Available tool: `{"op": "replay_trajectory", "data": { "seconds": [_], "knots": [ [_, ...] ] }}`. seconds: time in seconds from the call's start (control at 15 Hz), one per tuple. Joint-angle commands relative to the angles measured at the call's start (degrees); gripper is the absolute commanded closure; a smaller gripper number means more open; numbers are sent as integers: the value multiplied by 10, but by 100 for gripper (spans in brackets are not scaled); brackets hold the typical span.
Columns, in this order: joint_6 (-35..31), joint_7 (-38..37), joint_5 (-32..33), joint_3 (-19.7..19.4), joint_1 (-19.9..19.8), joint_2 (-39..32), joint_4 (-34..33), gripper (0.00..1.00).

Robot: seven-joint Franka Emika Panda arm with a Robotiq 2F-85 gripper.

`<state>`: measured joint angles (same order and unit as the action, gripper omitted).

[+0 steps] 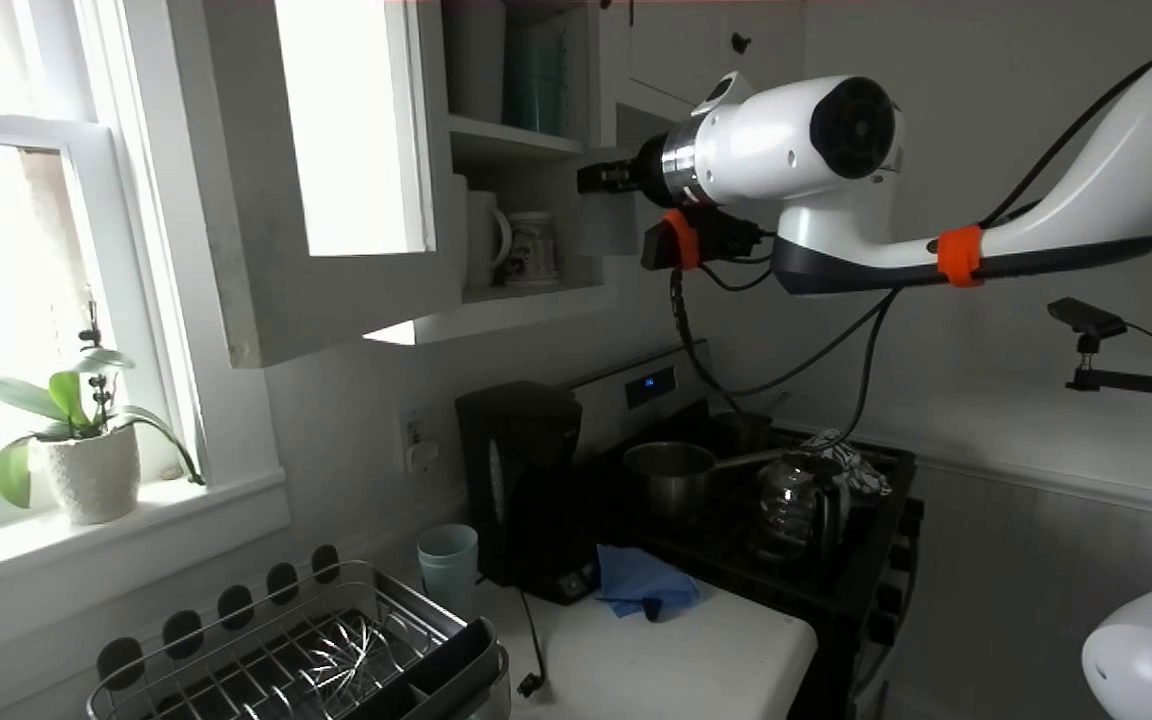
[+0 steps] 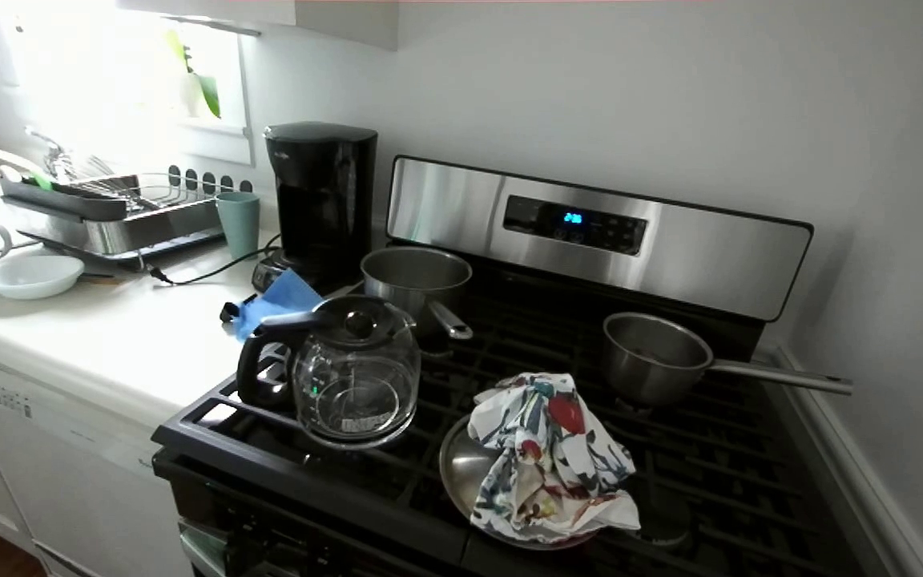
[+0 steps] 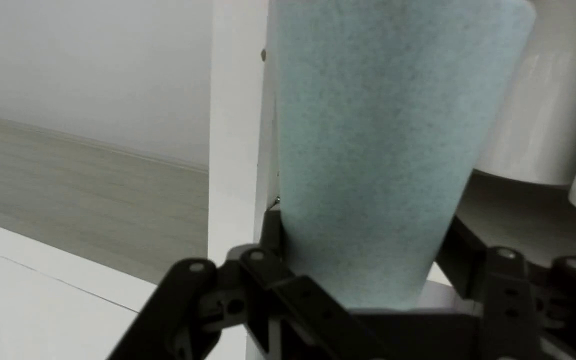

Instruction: Turn the cup close to the edge upside down, then put it in the cabinet

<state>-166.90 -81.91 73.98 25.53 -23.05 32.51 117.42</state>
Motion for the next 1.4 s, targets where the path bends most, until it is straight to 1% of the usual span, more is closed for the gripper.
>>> {"op": "replay_trajectory", "data": {
  "seconds": [0.0,0.2,0.47,0.8,1.0,1.33],
  "knots": [
    [-11,-86,66,45,-54,-24,-50,50],
    [-12,-133,103,72,-83,-43,-72,50],
    [-9,-175,136,96,-103,-73,-93,50],
    [-7,-198,161,114,-106,-108,-112,50],
    [-8,-200,171,121,-105,-122,-119,50],
    [-6,-206,205,132,-103,-141,-129,50]
  ]
}}
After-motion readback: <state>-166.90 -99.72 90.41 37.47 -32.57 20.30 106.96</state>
